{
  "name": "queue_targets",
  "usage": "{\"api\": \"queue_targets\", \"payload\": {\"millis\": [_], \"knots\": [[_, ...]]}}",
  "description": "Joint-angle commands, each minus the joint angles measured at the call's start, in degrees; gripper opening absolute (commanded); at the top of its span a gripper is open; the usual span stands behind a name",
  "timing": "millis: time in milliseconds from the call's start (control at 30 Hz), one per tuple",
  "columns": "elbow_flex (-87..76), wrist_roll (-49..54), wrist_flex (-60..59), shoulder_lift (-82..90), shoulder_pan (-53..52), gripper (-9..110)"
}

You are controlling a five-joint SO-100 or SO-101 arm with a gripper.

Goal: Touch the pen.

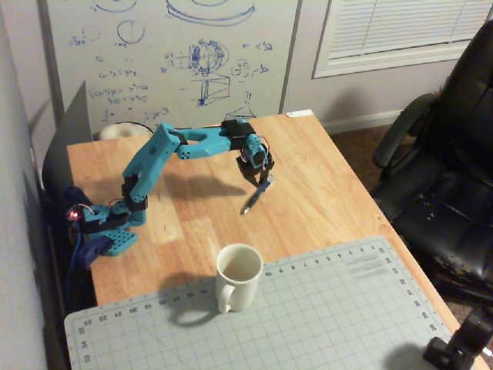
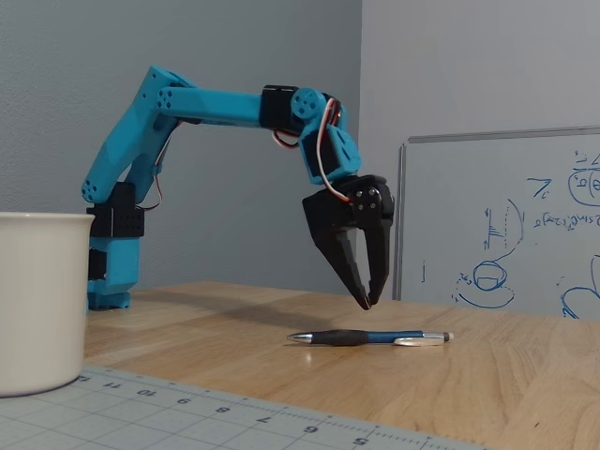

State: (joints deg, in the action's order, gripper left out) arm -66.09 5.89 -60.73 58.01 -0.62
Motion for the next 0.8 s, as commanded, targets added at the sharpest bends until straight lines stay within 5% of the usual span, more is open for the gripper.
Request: {"api": "queue_targets", "payload": {"millis": [0, 767], "knots": [[5.45, 0.44, -0.09, 0.26, 0.62, 1], [5.71, 0.53, 0.44, -2.81, 0.00, 1]]}}
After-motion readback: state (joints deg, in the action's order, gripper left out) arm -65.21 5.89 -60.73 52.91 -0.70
